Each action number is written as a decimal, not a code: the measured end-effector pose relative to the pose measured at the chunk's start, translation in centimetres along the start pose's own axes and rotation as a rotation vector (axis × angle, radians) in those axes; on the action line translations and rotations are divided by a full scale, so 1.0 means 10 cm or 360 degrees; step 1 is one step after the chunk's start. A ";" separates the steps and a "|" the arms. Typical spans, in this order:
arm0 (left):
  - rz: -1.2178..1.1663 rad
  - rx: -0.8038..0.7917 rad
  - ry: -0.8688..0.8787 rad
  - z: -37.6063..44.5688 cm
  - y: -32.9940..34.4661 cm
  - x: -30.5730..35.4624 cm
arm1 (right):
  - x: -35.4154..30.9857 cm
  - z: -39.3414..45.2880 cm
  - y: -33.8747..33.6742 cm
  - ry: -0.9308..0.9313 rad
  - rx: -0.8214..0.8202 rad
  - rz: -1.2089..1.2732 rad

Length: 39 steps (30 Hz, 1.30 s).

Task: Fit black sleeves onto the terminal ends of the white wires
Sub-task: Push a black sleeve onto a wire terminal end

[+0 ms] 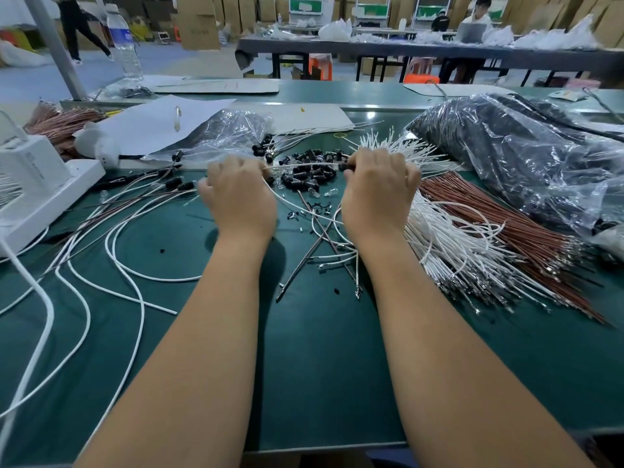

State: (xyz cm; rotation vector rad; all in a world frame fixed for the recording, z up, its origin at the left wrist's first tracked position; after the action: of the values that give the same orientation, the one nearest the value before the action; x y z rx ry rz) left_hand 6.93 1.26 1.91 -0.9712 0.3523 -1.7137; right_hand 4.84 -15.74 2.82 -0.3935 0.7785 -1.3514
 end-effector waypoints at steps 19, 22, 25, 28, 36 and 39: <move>-0.0232 -0.0379 0.0067 -0.01 0.11 0.04 | -0.07 -0.03 0.03 -0.0050 -0.0346 0.0385; -0.0539 -0.0380 0.0184 -0.05 0.10 0.16 | -0.13 -0.04 0.03 -0.0108 -0.0412 0.0530; -0.0940 -0.0450 0.0227 -0.09 0.07 0.27 | -0.17 -0.06 0.03 -0.0174 -0.0458 0.0619; -0.1056 -0.0469 0.0121 -0.06 0.08 0.23 | -0.17 -0.06 0.03 -0.0159 -0.0440 0.0666; -0.1146 -0.0418 -0.0124 -0.02 0.13 0.11 | -0.10 -0.05 -0.02 -0.0011 -0.0211 0.0741; -0.1152 -0.0432 -0.0142 -0.02 0.13 0.11 | -0.09 -0.04 -0.02 -0.0001 -0.0176 0.0767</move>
State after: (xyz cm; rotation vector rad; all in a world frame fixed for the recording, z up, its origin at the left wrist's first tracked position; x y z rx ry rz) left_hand 7.58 -0.28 1.41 -1.4920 0.1821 -2.2956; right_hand 4.40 -14.85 2.97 -0.2696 0.8835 -0.8601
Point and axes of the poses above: each hand's wrist, its own z-axis towards the middle knuckle, its own y-axis out of the palm, x = y × z, the point moved 3 cm from there along z, towards the middle knuckle, and after that the axes turned 1 degree about -x, right-handed, at the moved point
